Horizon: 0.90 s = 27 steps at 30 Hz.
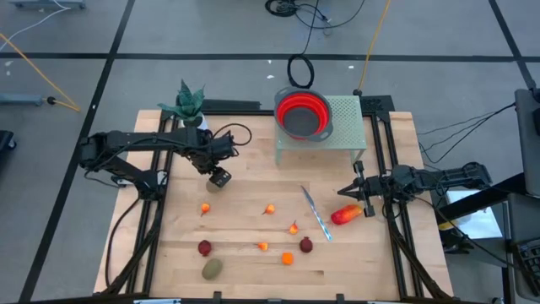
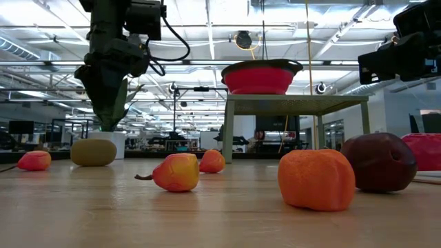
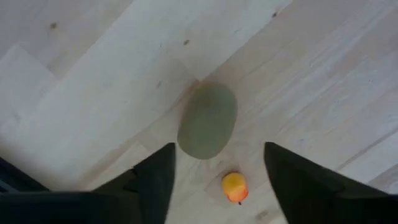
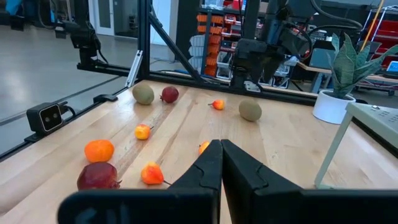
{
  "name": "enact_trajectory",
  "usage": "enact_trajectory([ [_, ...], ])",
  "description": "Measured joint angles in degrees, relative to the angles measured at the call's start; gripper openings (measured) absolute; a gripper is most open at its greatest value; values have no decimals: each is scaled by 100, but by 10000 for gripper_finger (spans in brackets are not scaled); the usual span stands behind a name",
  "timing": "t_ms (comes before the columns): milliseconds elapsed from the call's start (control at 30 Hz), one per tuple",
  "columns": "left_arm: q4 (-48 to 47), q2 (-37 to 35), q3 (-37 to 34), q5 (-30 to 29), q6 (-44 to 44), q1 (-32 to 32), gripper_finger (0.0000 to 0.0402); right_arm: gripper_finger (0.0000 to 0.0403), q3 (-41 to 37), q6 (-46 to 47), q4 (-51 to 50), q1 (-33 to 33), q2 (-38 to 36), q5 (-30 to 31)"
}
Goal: Pick & Place Fruit
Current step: Put the brown kiwi fruit into the red basket on the shelf
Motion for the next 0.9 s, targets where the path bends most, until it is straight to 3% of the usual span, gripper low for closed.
enact_trajectory([
  [200,105,0,-274,-196,-53,-122,330,0,0,0,0,0,0,0],
  [400,120,2,-630,-224,-113,-235,378,0,-2,0,16,1,0,0],
  [900,1002,3,-738,-303,131,-433,395,0,-2,251,46,2,-2,17],
])
